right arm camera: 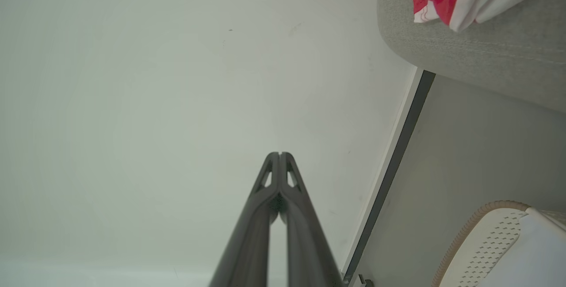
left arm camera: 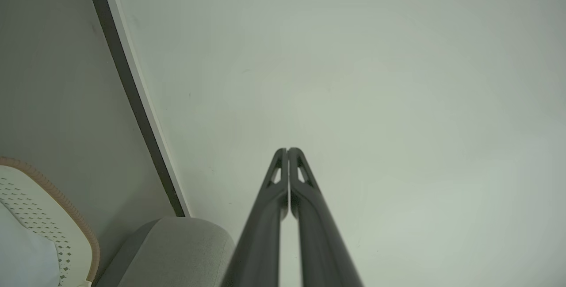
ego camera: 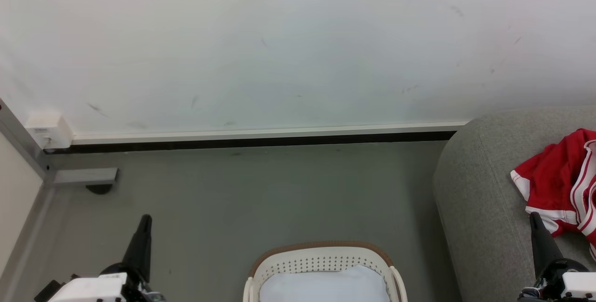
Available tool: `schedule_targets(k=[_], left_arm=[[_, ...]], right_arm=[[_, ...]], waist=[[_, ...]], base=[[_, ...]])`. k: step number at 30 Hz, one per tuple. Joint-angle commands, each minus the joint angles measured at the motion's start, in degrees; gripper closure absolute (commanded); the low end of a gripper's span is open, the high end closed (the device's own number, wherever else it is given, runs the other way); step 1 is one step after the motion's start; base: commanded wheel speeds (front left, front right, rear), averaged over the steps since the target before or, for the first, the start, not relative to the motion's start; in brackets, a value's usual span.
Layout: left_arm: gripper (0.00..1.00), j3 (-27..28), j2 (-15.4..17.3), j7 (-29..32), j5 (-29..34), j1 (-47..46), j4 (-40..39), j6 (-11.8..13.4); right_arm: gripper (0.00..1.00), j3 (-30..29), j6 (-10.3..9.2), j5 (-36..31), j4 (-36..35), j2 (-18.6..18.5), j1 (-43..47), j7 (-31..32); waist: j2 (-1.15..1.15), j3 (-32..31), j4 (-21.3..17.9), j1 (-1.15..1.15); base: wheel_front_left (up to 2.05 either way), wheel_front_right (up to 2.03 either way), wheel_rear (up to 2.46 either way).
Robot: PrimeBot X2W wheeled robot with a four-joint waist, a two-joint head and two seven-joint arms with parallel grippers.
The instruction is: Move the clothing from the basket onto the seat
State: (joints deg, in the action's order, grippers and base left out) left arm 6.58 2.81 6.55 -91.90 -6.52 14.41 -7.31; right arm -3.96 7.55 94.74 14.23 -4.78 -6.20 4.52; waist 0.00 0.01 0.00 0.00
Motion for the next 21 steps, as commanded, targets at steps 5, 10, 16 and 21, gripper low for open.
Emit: schedule_targets(k=[5, 10, 16, 21], left_arm=[[1.00, 0.2, 0.1, 0.3, -0.8, -0.5, 0.1, -0.3], [1.00, 0.2, 0.1, 0.3, -0.8, -0.5, 0.1, -0.3], [1.00, 0.2, 0.1, 0.3, -0.8, -0.5, 0.1, -0.3], [1.00, 0.2, 0.1, 0.3, -0.8, -0.5, 0.1, -0.3]], right_arm=[[1.00, -0.3, -0.12, -0.4, 0.1, 0.0, -0.5, 0.2], [1.00, -0.3, -0.12, -0.4, 0.1, 0.1, -0.5, 0.2], [1.00, -0.4, -0.12, -0.5, 0.1, 0.1, -0.5, 0.3], [1.00, -0.4, -0.12, -0.6, 0.1, 0.1, -0.5, 0.3]], waist=[[0.00, 0.0, 0.0, 0.00], [0.00, 0.0, 0.0, 0.00], [0.00, 0.0, 0.0, 0.00], [0.00, 0.0, 0.0, 0.00]], base=[[0.00, 0.00, 0.00], [0.00, 0.00, 0.00], [0.00, 0.00, 0.00], [0.00, 0.00, 0.00]])
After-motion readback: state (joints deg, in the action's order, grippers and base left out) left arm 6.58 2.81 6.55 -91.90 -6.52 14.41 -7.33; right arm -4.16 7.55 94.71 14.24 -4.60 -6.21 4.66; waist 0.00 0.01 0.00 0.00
